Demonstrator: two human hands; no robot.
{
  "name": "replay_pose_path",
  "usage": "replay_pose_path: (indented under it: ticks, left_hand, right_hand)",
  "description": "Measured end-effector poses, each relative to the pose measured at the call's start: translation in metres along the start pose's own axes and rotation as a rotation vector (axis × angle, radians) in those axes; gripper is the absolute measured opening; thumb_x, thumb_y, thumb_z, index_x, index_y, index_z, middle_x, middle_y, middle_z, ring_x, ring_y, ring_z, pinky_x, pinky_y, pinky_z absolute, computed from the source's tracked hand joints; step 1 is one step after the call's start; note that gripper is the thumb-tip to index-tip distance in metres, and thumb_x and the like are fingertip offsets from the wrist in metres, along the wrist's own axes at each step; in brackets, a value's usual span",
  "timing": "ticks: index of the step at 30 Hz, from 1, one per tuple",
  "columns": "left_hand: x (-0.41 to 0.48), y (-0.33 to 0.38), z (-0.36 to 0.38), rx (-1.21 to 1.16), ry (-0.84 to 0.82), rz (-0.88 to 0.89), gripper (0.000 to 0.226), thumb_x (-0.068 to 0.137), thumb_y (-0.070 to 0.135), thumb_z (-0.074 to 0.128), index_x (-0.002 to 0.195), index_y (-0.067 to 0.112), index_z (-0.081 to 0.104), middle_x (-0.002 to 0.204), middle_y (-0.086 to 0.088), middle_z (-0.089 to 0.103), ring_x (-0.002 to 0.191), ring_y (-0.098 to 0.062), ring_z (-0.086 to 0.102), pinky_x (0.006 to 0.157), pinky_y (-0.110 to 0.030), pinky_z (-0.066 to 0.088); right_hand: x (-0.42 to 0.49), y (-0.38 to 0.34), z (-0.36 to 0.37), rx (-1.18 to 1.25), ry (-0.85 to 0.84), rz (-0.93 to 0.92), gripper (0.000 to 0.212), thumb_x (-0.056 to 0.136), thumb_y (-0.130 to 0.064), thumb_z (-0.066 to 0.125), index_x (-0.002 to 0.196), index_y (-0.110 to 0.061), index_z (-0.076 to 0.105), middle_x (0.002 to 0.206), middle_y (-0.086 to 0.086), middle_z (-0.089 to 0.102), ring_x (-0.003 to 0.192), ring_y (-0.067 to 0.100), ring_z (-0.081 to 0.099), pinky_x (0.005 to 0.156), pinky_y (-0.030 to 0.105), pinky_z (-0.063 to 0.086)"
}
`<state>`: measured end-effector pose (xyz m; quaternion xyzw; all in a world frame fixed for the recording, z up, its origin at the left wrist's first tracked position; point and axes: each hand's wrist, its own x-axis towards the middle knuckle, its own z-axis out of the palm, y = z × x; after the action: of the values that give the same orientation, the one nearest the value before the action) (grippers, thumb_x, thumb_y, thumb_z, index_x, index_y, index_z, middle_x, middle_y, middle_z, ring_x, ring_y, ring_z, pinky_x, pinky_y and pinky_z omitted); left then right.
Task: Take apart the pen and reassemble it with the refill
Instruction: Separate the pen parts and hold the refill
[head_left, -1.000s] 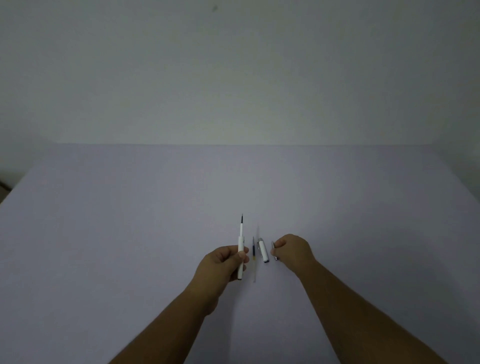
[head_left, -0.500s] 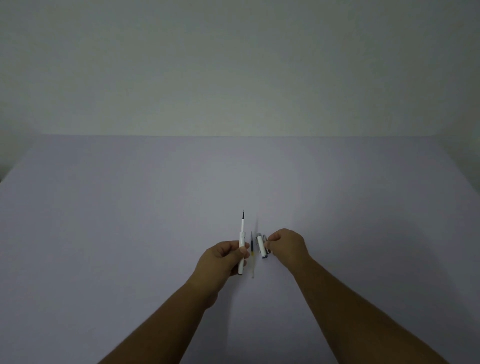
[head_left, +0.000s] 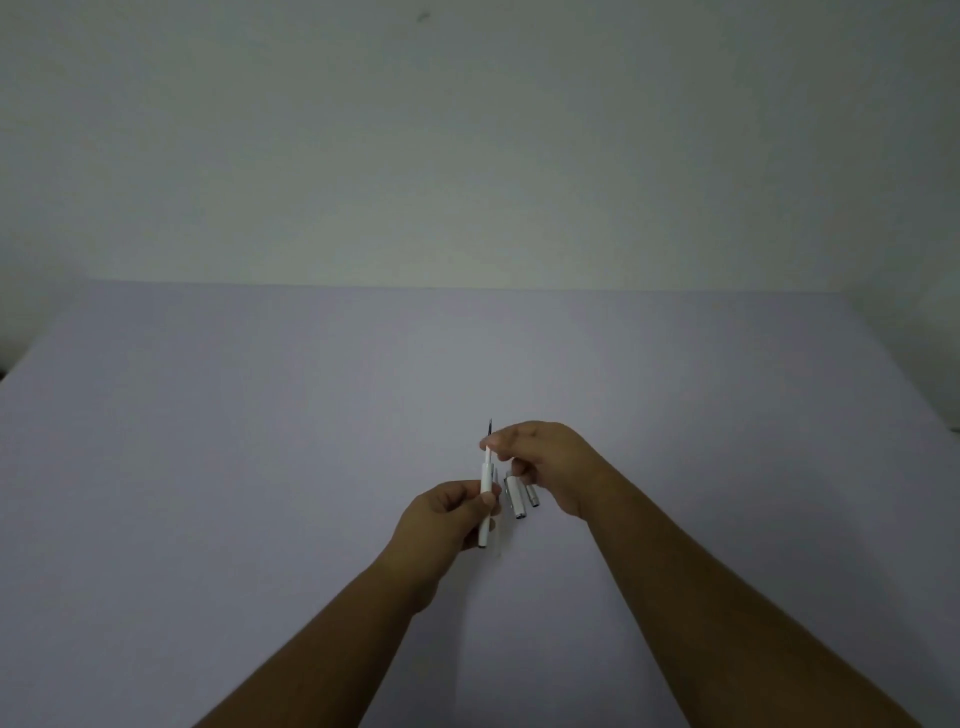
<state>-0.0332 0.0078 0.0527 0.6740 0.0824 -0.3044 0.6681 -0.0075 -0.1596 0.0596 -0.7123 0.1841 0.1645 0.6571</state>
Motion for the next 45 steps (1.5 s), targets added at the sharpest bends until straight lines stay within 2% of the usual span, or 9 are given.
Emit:
replay_pose_path:
  ticks: [4, 11, 15, 18, 21, 25, 30, 39, 45]
  left_hand:
    - [-0.005, 0.002, 0.003, 0.014, -0.026, 0.010, 0.013, 0.089, 0.021, 0.061, 0.088, 0.020, 0.074, 0.085, -0.006, 0.072, 0.073, -0.015, 0.064, 0.066, -0.022, 0.055]
    - [-0.010, -0.001, 0.000, 0.007, -0.031, 0.018, 0.014, 0.088, 0.016, 0.061, 0.083, 0.023, 0.073, 0.083, -0.001, 0.072, 0.075, -0.013, 0.064, 0.062, -0.017, 0.056]
    - [-0.007, -0.003, -0.003, 0.011, -0.010, 0.014, 0.017, 0.088, 0.017, 0.061, 0.080, 0.024, 0.074, 0.085, -0.003, 0.073, 0.077, -0.015, 0.065, 0.065, -0.020, 0.056]
    - [-0.003, -0.004, -0.006, 0.021, 0.008, 0.012, 0.015, 0.089, 0.017, 0.061, 0.084, 0.024, 0.073, 0.090, -0.008, 0.072, 0.080, -0.019, 0.065, 0.068, -0.023, 0.055]
    - [0.002, -0.006, -0.009, 0.026, 0.027, 0.009, 0.015, 0.089, 0.017, 0.060, 0.084, 0.025, 0.072, 0.091, -0.009, 0.071, 0.081, -0.020, 0.063, 0.068, -0.023, 0.056]
    - [0.007, -0.009, -0.012, 0.022, 0.039, -0.007, 0.016, 0.090, 0.017, 0.059, 0.085, 0.025, 0.071, 0.090, -0.008, 0.070, 0.082, -0.020, 0.062, 0.071, -0.024, 0.057]
    - [0.012, -0.012, -0.012, 0.017, 0.042, -0.023, 0.015, 0.089, 0.017, 0.059, 0.086, 0.026, 0.071, 0.092, -0.010, 0.070, 0.082, -0.020, 0.063, 0.076, -0.028, 0.057]
    - [0.019, -0.012, -0.016, -0.006, 0.072, -0.010, 0.012, 0.088, 0.017, 0.061, 0.089, 0.021, 0.072, 0.092, -0.008, 0.072, 0.081, -0.018, 0.064, 0.071, -0.024, 0.056]
    - [0.018, -0.011, -0.020, -0.040, 0.105, 0.005, 0.012, 0.087, 0.017, 0.062, 0.093, 0.013, 0.072, 0.093, -0.008, 0.072, 0.079, -0.018, 0.063, 0.073, -0.028, 0.055]
  right_hand:
    - [-0.005, -0.017, 0.000, -0.054, 0.040, -0.064, 0.004, 0.076, -0.025, 0.071, 0.072, -0.023, 0.071, 0.069, -0.006, 0.064, 0.062, 0.010, 0.053, 0.062, 0.026, 0.045]
    - [0.006, -0.046, -0.034, 0.477, 0.431, -0.175, 0.011, 0.084, -0.017, 0.064, 0.073, -0.017, 0.066, 0.063, -0.003, 0.069, 0.049, 0.005, 0.057, 0.043, 0.017, 0.045]
    - [0.016, -0.009, -0.035, 0.131, 0.371, 0.030, 0.014, 0.083, -0.014, 0.066, 0.070, -0.013, 0.062, 0.069, 0.007, 0.062, 0.054, 0.013, 0.055, 0.048, 0.022, 0.048]
    - [0.023, 0.024, -0.023, -0.316, 0.271, 0.112, 0.015, 0.082, -0.018, 0.067, 0.071, -0.008, 0.064, 0.071, 0.011, 0.065, 0.064, 0.021, 0.060, 0.067, 0.034, 0.053]
    - [0.027, 0.041, -0.013, -0.673, 0.248, 0.080, 0.016, 0.081, -0.023, 0.066, 0.073, -0.008, 0.069, 0.069, 0.009, 0.068, 0.068, 0.018, 0.057, 0.065, 0.023, 0.041]
    - [0.031, 0.047, -0.009, -0.723, 0.285, 0.086, 0.037, 0.082, -0.023, 0.066, 0.050, -0.023, 0.047, 0.055, -0.002, 0.055, 0.053, 0.011, 0.048, 0.049, 0.022, 0.033]
    - [0.035, 0.050, -0.006, -0.659, 0.307, 0.080, 0.015, 0.082, -0.023, 0.064, 0.078, -0.010, 0.069, 0.072, 0.003, 0.064, 0.064, 0.014, 0.053, 0.049, 0.018, 0.034]
    - [0.032, 0.047, 0.000, -0.676, 0.323, 0.093, 0.020, 0.081, -0.024, 0.061, 0.064, -0.015, 0.060, 0.063, 0.001, 0.057, 0.065, 0.020, 0.056, 0.061, 0.028, 0.046]
    - [0.021, 0.054, 0.039, -1.038, 0.213, 0.153, 0.028, 0.084, -0.034, 0.058, 0.099, -0.012, 0.066, 0.097, 0.004, 0.069, 0.086, 0.023, 0.066, 0.066, 0.027, 0.046]
